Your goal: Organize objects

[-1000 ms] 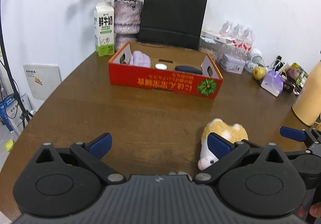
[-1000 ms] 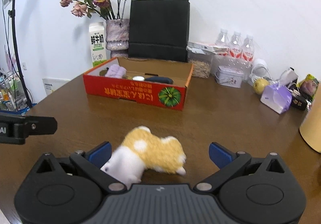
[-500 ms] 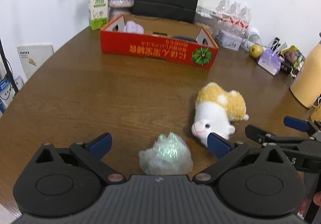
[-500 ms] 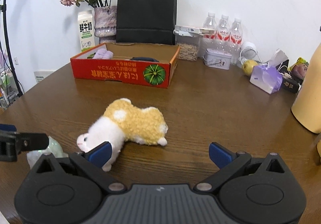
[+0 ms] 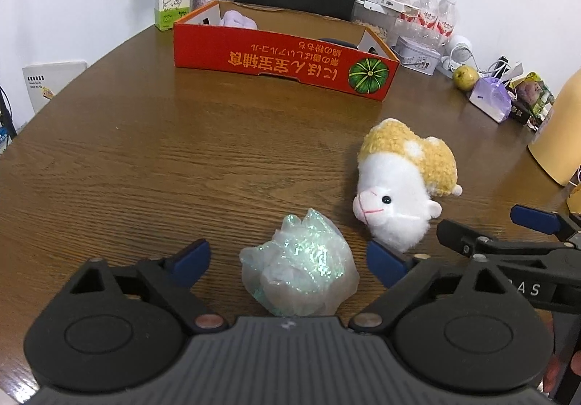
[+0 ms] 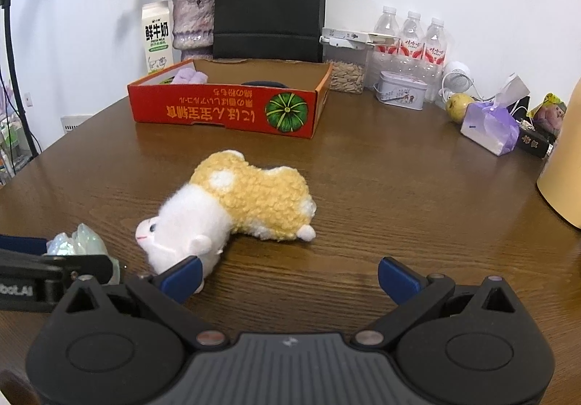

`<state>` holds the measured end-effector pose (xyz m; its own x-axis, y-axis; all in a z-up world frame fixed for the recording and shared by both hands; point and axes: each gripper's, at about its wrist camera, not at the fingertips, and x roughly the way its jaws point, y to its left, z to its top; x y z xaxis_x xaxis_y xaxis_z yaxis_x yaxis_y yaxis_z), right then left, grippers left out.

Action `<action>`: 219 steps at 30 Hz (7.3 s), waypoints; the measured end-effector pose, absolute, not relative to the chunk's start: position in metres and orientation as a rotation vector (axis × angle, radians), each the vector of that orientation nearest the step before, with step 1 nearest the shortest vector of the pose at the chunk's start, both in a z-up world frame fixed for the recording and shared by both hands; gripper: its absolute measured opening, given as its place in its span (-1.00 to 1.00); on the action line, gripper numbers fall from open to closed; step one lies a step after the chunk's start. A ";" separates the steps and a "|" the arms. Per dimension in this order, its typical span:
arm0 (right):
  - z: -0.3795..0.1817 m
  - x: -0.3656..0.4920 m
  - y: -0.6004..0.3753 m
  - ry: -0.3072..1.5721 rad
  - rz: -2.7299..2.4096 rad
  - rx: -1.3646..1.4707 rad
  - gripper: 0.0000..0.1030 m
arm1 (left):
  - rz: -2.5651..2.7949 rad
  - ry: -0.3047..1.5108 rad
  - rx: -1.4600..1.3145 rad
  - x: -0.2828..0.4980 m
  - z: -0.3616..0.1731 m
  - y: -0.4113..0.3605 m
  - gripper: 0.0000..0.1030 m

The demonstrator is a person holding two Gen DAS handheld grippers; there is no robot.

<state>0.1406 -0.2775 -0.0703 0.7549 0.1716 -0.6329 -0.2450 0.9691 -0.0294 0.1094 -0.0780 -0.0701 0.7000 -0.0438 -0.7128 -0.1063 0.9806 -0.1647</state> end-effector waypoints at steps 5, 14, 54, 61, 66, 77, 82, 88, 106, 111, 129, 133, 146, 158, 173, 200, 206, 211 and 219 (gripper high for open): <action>-0.072 0.142 -0.275 0.681 0.226 -0.114 1.00 | -0.001 0.797 -0.221 0.114 -0.079 -0.077 0.03; -0.069 0.149 -0.262 0.666 0.242 -0.077 1.00 | 0.013 0.734 -0.222 0.111 -0.070 -0.058 -0.12; -0.070 0.199 -0.188 0.660 0.202 0.010 -0.09 | 0.043 0.635 -0.255 0.152 -0.042 0.026 -0.12; -0.051 0.212 -0.183 0.612 0.226 0.009 -0.09 | 0.037 0.607 -0.241 0.168 -0.026 0.021 -0.12; -0.040 0.224 -0.180 0.581 0.242 0.018 -0.09 | 0.038 0.582 -0.228 0.184 -0.013 0.017 -0.12; -0.015 0.262 -0.175 0.515 0.270 0.043 -0.09 | 0.040 0.535 -0.227 0.225 0.010 0.012 -0.12; -0.010 0.283 -0.172 0.495 0.284 0.053 -0.09 | 0.040 0.523 -0.238 0.245 0.011 0.014 -0.12; -0.007 0.309 -0.170 0.473 0.290 0.076 -0.09 | 0.058 0.497 -0.250 0.269 0.014 0.015 -0.12; -0.022 0.381 -0.157 0.434 0.324 0.158 -0.09 | 0.073 0.471 -0.251 0.344 0.009 0.023 -0.12; -0.027 0.399 -0.158 0.453 0.341 0.158 -0.09 | 0.067 0.467 -0.242 0.362 0.007 0.022 -0.12; -0.036 0.452 -0.156 0.480 0.315 0.121 -0.09 | 0.033 0.475 -0.181 0.417 -0.006 0.015 -0.12; -0.040 0.459 -0.155 0.498 0.316 0.104 -0.06 | 0.040 0.480 -0.159 0.425 -0.009 0.015 -0.06; -0.045 0.464 -0.156 0.520 0.267 0.081 0.78 | 0.086 0.446 -0.106 0.424 -0.010 0.020 1.00; -0.045 0.461 -0.158 0.519 0.245 0.057 1.00 | 0.114 0.460 -0.124 0.424 -0.011 0.030 1.00; -0.042 0.435 -0.167 0.499 0.237 0.024 1.00 | 0.110 0.461 -0.104 0.395 -0.007 0.037 1.00; -0.029 0.313 -0.196 0.502 0.257 0.038 1.00 | 0.102 0.521 -0.079 0.264 -0.009 0.038 1.00; -0.018 0.270 -0.195 0.497 0.265 0.016 1.00 | 0.101 0.535 -0.095 0.223 -0.005 0.038 1.00; -0.011 0.235 -0.199 0.493 0.269 0.019 1.00 | 0.105 0.544 -0.094 0.187 -0.002 0.033 1.00; -0.007 0.177 -0.210 0.481 0.271 0.031 1.00 | 0.098 0.536 -0.078 0.131 0.005 0.018 1.00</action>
